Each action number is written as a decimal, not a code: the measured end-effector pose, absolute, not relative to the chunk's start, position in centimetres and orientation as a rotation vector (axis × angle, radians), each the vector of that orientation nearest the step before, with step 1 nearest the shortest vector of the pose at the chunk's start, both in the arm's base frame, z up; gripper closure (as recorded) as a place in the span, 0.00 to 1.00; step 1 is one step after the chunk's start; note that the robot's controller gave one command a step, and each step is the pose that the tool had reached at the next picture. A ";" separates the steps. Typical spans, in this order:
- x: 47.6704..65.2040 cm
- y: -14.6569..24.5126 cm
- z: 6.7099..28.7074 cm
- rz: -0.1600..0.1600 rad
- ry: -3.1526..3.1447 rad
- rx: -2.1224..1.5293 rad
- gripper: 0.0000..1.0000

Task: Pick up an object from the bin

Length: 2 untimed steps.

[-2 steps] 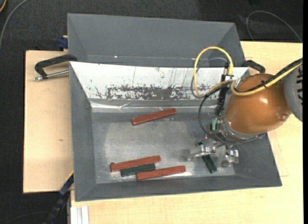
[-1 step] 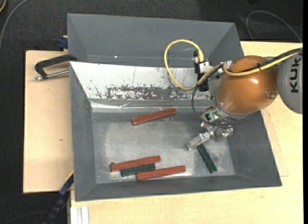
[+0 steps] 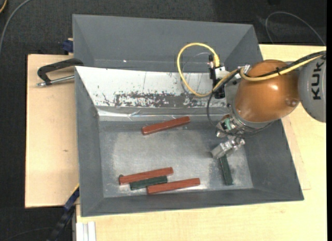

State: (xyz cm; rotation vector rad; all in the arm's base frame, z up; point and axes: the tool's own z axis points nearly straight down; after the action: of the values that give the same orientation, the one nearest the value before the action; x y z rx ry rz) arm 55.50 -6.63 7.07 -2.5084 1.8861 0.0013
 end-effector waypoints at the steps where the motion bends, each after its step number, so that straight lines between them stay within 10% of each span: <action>1: 56.1 -9.0 7.1 -0.001 0.960 -2.985 1.00; 2: 51.3 -12.6 16.1 -0.010 0.868 -3.019 1.00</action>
Offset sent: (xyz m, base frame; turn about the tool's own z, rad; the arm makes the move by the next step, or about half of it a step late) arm 0.0051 -0.0260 -0.0001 -0.6728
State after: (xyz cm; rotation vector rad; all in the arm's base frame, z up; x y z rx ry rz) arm 51.30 -12.58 16.06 -3.0192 0.8684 -0.0104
